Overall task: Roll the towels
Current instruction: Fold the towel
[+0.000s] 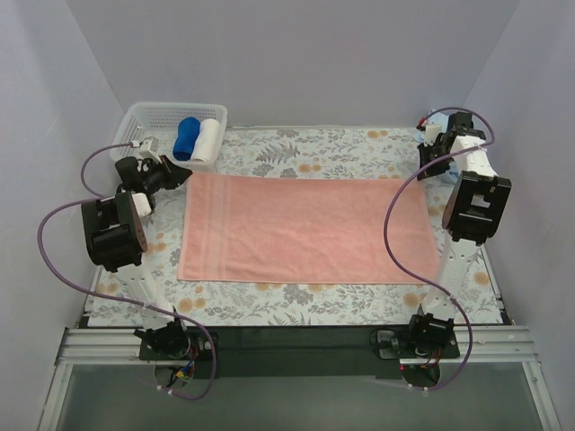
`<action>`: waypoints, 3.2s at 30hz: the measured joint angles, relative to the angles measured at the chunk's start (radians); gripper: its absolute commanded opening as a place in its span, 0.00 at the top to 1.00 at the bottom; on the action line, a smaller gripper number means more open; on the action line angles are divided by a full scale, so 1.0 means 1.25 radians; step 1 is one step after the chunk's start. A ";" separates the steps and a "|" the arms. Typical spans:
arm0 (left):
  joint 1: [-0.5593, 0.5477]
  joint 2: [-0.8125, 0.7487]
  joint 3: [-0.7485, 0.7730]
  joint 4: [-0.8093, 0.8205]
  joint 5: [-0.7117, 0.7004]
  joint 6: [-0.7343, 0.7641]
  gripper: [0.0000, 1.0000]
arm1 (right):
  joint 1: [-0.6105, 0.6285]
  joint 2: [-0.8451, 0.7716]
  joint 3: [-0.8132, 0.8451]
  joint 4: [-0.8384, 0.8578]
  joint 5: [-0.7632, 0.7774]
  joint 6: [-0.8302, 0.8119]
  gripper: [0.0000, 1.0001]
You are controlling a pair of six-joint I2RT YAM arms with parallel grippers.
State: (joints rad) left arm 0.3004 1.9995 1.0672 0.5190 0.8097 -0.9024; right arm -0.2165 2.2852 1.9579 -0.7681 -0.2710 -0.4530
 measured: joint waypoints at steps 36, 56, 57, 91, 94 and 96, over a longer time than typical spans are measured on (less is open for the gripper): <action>0.110 -0.183 0.186 -1.136 0.177 1.036 1.00 | -0.080 -0.370 -0.307 -0.142 -0.082 -0.230 0.99; 0.130 -0.294 -0.058 -1.317 0.005 1.307 1.00 | -0.108 -0.456 -0.627 -0.113 -0.009 -0.352 0.99; 0.131 -0.293 -0.049 -1.320 0.003 1.305 1.00 | -0.109 -0.455 -0.621 -0.113 -0.009 -0.352 0.99; 0.162 -0.317 -0.127 -1.363 -0.103 1.427 1.00 | -0.167 -0.526 -0.788 -0.086 0.053 -0.457 0.99; 0.162 -0.310 -0.124 -1.358 -0.100 1.416 1.00 | -0.167 -0.526 -0.784 -0.089 0.053 -0.454 0.99; 0.162 -0.298 -0.109 -1.367 -0.095 1.412 1.00 | -0.167 -0.524 -0.767 -0.097 0.049 -0.452 0.99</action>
State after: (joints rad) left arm 0.5030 1.6272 0.9310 -1.1896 0.6910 0.8627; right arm -0.4252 1.6299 0.9997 -0.8898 -0.2096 -1.0183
